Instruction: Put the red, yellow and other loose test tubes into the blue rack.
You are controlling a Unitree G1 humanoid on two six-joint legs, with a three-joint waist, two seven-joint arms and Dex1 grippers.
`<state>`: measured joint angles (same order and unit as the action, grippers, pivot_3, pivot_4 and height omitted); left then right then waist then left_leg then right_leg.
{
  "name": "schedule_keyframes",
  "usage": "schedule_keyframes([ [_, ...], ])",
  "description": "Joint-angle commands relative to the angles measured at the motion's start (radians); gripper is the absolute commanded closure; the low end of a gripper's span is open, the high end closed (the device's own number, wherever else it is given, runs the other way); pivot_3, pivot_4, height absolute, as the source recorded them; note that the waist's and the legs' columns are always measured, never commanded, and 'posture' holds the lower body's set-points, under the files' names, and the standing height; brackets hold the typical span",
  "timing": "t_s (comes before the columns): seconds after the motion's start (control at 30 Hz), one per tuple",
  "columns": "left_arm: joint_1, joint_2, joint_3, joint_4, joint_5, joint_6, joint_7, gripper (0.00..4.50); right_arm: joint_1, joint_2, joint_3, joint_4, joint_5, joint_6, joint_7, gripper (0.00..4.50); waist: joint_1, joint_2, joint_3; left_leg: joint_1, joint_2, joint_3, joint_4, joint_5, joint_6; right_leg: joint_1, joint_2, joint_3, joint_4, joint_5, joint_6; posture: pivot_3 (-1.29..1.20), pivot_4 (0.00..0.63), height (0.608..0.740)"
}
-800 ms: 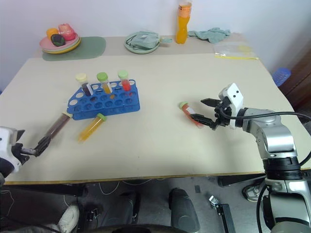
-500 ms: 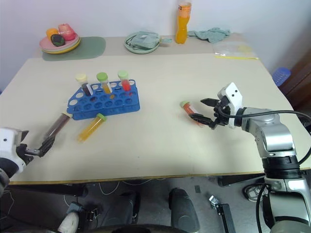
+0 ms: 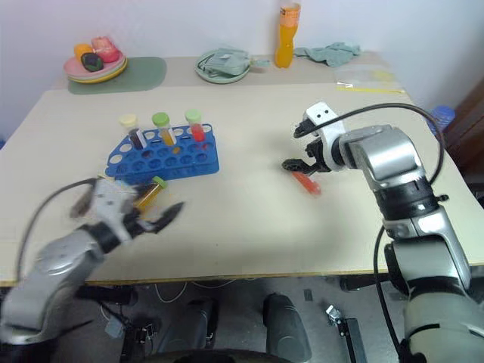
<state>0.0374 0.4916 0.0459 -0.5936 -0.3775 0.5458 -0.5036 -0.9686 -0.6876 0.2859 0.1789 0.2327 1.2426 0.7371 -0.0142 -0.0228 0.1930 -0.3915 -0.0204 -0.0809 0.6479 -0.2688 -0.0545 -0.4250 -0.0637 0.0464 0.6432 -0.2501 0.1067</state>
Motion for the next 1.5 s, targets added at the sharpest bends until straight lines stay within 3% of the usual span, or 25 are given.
schedule_keyframes([
  [0.03,-0.052,-0.026,-0.114,-0.009,0.042,-0.046,-0.012,0.06,-0.090,0.019,0.059,0.088,-0.038,0.088,-0.022,0.00,0.000,0.000,0.000,0.000,0.000,0.000,0.000,0.000,0.000,0.000,0.000,0.000,0.000,0.000,0.000,0.00,0.150,0.740],
  [0.23,-0.062,-0.071,-0.221,-0.017,0.059,-0.067,-0.025,0.06,-0.166,0.037,0.154,0.200,-0.047,0.138,0.014,0.00,-0.004,0.001,0.000,-0.001,0.000,0.001,0.000,0.000,0.001,-0.002,0.000,0.000,0.000,0.000,0.000,0.00,0.150,0.740],
  [0.33,-0.049,-0.075,-0.238,-0.022,0.060,-0.075,-0.025,0.00,-0.185,0.048,0.195,0.238,-0.048,0.143,0.039,0.80,-0.004,0.001,0.001,-0.001,0.000,0.001,0.000,0.000,0.001,-0.002,0.000,0.000,0.001,0.000,0.000,0.00,0.150,0.740],
  [0.5,-0.034,-0.071,-0.222,-0.034,0.061,-0.073,-0.017,0.00,-0.188,0.054,0.247,0.229,-0.055,0.136,0.067,3.25,-0.004,0.001,0.001,-0.001,0.000,0.001,0.000,0.000,0.001,-0.002,0.000,0.000,0.001,0.000,0.000,0.00,0.150,0.740],
  [0.53,-0.031,-0.069,-0.217,-0.037,0.061,-0.073,-0.015,0.00,-0.187,0.054,0.253,0.220,-0.057,0.138,0.070,3.65,-0.004,0.001,0.001,-0.001,0.000,0.001,0.000,0.000,0.001,-0.002,0.000,0.000,0.001,0.000,0.001,0.00,0.150,0.740],
  [0.57,-0.026,-0.070,-0.209,-0.041,0.058,-0.070,-0.010,0.00,-0.186,0.050,0.250,0.197,-0.048,0.144,0.080,3.73,-0.004,0.001,0.001,-0.001,0.000,0.001,0.000,0.000,0.001,-0.002,0.001,0.000,0.001,0.000,0.001,0.00,0.150,0.740],
  [0.67,-0.006,-0.065,-0.181,-0.046,0.055,-0.072,-0.003,0.00,-0.162,0.039,0.192,0.097,0.000,0.143,0.113,3.73,-0.005,0.002,0.001,-0.001,0.000,0.001,0.000,0.000,0.001,-0.002,0.001,0.000,0.001,0.000,0.001,0.00,0.150,0.740],
  [0.8,0.036,-0.049,-0.122,-0.035,0.064,-0.102,0.001,0.00,-0.010,0.051,0.000,-0.194,0.109,-0.049,0.159,3.73,-0.003,0.002,0.001,-0.001,0.000,0.000,-0.001,-0.001,0.001,-0.002,0.001,0.000,0.000,0.000,0.001,0.00,0.150,0.740],
  [0.93,0.069,-0.045,-0.044,-0.048,0.041,-0.105,0.010,0.00,0.163,0.202,-0.148,-0.388,0.151,-0.407,0.104,3.73,-0.006,0.002,0.001,-0.001,0.001,0.000,0.000,-0.001,0.002,-0.001,0.001,0.000,0.001,0.000,0.001,0.00,0.150,0.740],
  [0.97,0.079,-0.042,-0.023,-0.050,0.039,-0.103,0.014,0.00,0.192,0.287,-0.151,-0.387,0.146,-0.496,0.059,3.73,-0.008,0.001,0.001,0.000,0.001,0.000,0.001,-0.001,0.002,-0.001,0.001,0.000,0.001,0.000,0.001,0.00,0.150,0.740],
  [1.07,0.088,-0.023,0.025,-0.035,0.043,-0.099,0.013,0.00,0.220,0.555,-0.116,-0.210,0.040,-0.802,-0.143,3.73,-0.024,0.002,0.001,0.001,0.001,0.000,0.000,-0.001,0.001,-0.001,0.002,0.001,0.004,0.000,0.001,0.00,0.150,0.740],
  [1.17,0.076,-0.019,0.050,-0.030,0.042,-0.094,0.021,0.00,0.211,0.665,-0.088,-0.058,-0.039,-0.990,-0.209,3.73,-0.026,0.002,0.001,0.001,0.001,-0.001,0.000,0.000,0.000,-0.001,0.002,0.000,0.005,0.000,0.001,0.00,0.150,0.740],
  [1.5,0.079,0.002,0.113,-0.065,0.007,-0.044,0.032,0.00,0.113,0.815,-0.088,0.363,-0.133,-1.281,-0.294,3.73,-0.033,0.002,0.001,0.001,0.000,-0.001,-0.001,0.000,0.000,-0.003,0.002,0.000,0.004,0.000,0.000,0.00,0.150,0.740],
])
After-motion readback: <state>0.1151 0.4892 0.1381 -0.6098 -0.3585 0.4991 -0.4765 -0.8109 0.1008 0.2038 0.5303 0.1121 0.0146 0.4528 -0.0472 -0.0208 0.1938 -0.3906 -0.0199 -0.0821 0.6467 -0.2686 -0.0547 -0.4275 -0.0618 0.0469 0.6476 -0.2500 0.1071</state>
